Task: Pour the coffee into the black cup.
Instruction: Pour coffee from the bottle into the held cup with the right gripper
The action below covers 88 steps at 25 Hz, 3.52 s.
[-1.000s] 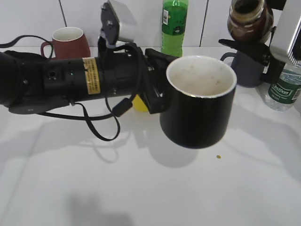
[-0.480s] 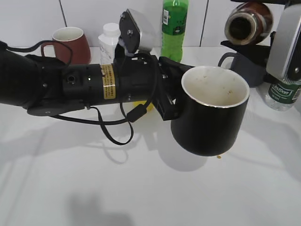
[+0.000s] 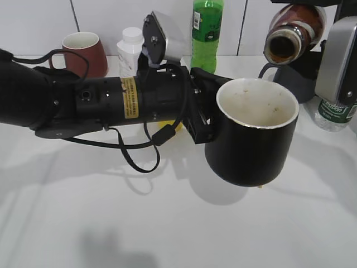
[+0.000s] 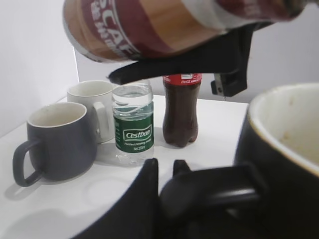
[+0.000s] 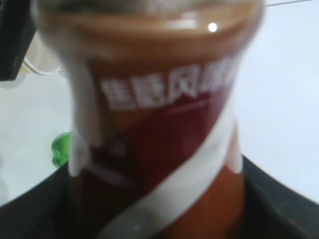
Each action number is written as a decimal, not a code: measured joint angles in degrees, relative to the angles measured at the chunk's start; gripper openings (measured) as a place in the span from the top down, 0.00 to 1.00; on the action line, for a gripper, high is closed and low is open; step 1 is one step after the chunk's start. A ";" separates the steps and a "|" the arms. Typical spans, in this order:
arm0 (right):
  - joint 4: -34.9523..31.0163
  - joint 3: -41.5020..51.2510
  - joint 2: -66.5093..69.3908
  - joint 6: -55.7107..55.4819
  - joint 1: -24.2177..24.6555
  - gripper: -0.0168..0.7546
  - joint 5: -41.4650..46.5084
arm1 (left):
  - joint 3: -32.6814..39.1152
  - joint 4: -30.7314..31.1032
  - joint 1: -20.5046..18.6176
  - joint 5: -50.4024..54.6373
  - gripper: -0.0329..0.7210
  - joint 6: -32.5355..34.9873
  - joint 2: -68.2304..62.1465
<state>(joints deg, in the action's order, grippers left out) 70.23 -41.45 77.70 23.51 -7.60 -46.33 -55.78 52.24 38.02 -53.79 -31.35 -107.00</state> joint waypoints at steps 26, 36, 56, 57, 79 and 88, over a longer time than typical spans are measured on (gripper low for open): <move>0.00 0.00 0.00 5.26 0.00 0.29 0.40 | 0.00 2.70 0.00 -1.50 0.89 0.00 0.00; 0.00 0.00 0.00 6.27 0.00 0.29 0.48 | 0.00 2.90 0.00 -1.50 0.89 0.00 0.00; 0.00 0.00 0.00 8.14 0.00 0.29 0.48 | 0.00 2.92 0.00 -1.50 0.89 0.00 0.00; 0.00 0.00 0.00 8.26 0.00 0.29 0.48 | 0.00 2.97 0.00 -1.50 0.89 0.00 0.00; -0.05 0.00 -0.05 9.75 0.00 0.29 0.43 | 0.00 3.08 0.00 -1.50 0.89 0.00 0.00; -0.05 0.00 -0.05 10.77 0.00 0.29 0.43 | 0.00 3.13 0.00 -1.50 0.89 0.00 0.00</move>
<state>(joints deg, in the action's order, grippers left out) 70.18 -41.45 77.65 34.28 -7.60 -45.90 -55.78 55.37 38.02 -55.29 -31.35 -107.00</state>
